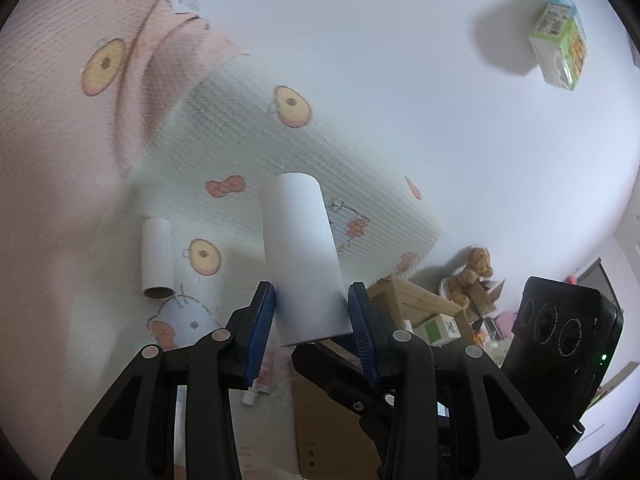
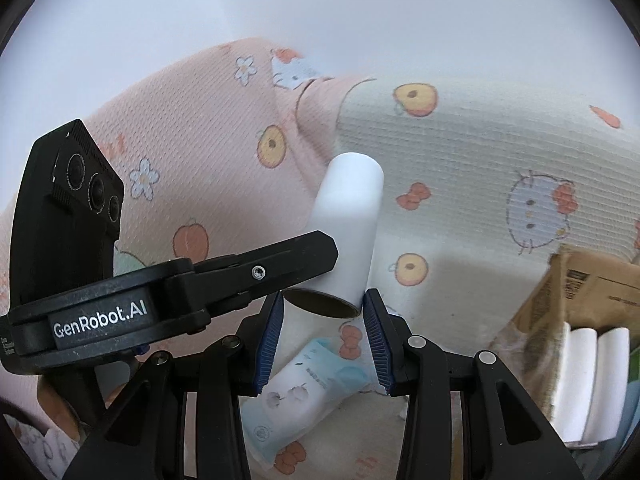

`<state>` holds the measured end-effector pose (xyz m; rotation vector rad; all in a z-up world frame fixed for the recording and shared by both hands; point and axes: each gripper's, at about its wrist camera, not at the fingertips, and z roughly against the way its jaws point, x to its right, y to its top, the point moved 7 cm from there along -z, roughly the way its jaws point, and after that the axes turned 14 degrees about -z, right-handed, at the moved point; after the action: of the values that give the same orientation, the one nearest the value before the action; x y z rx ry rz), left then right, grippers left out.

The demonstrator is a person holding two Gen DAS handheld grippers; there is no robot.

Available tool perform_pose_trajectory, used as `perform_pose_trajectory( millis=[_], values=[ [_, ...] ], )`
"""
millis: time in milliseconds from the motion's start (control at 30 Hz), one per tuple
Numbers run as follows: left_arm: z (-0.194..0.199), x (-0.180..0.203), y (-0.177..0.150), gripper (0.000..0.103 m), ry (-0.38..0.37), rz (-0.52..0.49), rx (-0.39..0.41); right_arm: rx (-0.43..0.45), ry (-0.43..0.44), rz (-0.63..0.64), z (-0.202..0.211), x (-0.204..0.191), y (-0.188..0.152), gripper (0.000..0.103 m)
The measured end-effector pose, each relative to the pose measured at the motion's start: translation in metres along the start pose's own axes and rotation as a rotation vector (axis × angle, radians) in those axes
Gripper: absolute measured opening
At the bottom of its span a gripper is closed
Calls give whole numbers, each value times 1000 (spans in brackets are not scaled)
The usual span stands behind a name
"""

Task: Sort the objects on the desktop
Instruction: 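Lift the second tube with the left gripper, then carry the held tube with the left gripper over the cardboard box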

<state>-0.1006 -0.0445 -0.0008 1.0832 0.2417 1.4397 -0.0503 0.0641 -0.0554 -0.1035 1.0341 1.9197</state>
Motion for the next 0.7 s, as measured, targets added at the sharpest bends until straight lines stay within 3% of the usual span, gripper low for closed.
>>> perform_pose_trajectory(
  millis=[400, 700],
  values=[
    [-22, 51, 11, 42, -3, -107, -34, 38, -27, -101, 34, 35, 11, 38],
    [-55, 99, 13, 42, -51, -216, -98, 87, -61, -182, 64, 76, 20, 38]
  ],
)
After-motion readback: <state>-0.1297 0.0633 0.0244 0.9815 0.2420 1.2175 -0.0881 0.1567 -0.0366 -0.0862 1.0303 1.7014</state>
